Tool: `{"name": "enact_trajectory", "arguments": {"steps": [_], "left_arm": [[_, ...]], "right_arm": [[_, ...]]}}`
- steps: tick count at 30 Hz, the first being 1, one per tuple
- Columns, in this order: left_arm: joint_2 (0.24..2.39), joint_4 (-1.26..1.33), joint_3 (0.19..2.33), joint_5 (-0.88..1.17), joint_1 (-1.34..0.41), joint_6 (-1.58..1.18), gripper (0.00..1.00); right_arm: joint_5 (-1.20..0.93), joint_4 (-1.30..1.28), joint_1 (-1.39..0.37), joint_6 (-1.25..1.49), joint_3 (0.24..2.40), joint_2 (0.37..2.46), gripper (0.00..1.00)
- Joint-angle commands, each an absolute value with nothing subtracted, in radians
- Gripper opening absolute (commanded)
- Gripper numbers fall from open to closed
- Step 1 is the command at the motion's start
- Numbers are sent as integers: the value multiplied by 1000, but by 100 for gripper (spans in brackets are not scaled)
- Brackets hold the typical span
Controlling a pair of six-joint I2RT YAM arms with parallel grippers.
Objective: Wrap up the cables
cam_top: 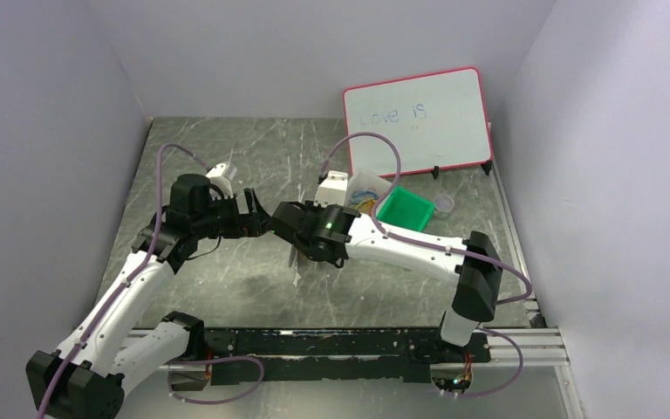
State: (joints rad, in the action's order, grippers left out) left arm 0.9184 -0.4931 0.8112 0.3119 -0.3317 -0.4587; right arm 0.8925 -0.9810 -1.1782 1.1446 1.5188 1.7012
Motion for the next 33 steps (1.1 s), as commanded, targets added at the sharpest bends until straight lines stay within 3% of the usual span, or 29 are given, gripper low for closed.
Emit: {"name": "enact_trajectory", "arguments": {"steps": [1, 10, 13, 20, 33], "left_arm": [[909, -499, 838, 320, -334, -442, 100], [912, -491, 829, 320, -334, -439, 100], [910, -491, 826, 316, -334, -438, 100], [911, -491, 823, 315, -334, -433, 100], [975, -452, 812, 395, -334, -428, 100]], "right_arm": [[971, -1013, -1187, 1227, 1564, 1714, 0], [965, -1007, -1187, 1229, 1566, 1725, 0], [965, -1017, -1187, 1234, 1573, 1732, 13], [959, -992, -1187, 1213, 1571, 1734, 30], [954, -948, -1187, 1171, 1564, 1708, 34]]}}
